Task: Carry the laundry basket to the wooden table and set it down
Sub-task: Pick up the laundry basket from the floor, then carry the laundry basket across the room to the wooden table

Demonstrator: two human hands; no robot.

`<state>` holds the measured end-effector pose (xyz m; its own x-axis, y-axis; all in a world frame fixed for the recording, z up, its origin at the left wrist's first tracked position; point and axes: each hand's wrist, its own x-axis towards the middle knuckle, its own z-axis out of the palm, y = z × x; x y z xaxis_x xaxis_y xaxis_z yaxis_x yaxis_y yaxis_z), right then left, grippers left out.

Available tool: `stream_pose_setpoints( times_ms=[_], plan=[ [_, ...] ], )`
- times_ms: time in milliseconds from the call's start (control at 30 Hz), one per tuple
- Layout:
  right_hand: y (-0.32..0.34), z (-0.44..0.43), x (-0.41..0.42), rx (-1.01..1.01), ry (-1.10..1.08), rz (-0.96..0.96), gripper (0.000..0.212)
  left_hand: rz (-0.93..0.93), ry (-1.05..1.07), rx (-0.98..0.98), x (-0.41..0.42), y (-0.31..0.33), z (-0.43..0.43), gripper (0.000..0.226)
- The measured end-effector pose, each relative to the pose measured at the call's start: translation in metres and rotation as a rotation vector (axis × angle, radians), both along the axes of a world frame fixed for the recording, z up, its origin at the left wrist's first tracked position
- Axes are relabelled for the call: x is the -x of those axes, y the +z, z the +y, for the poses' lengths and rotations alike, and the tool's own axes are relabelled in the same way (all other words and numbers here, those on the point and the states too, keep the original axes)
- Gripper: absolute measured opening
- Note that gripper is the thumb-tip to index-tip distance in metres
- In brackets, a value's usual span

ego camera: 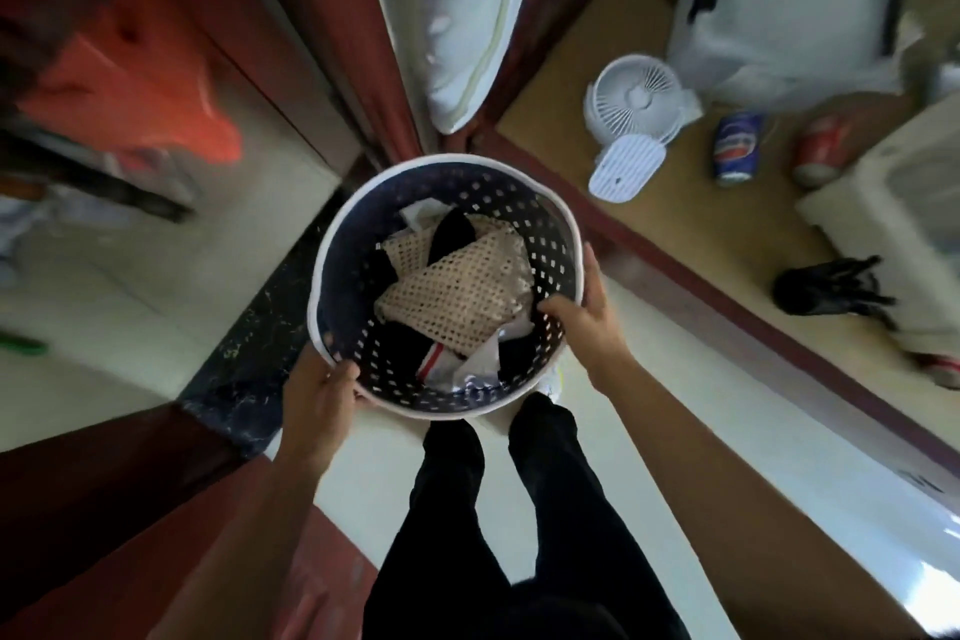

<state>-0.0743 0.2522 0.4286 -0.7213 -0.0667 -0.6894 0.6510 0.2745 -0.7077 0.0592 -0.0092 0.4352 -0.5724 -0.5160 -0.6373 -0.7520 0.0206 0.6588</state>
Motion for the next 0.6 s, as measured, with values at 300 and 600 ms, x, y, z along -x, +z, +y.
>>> stream_pose_setpoints(
  times_ms=[300, 600],
  plan=[
    [0.150, 0.012, -0.040, 0.046, -0.081, 0.258, 0.068, 0.323, -0.194, 0.147, 0.025, 0.161, 0.002, 0.044],
    [0.187, 0.065, -0.168, 0.009, -0.568, 0.362, 0.043, 0.420, -0.421, -0.184, 0.056, 0.188, 0.067, 0.035]
  ],
)
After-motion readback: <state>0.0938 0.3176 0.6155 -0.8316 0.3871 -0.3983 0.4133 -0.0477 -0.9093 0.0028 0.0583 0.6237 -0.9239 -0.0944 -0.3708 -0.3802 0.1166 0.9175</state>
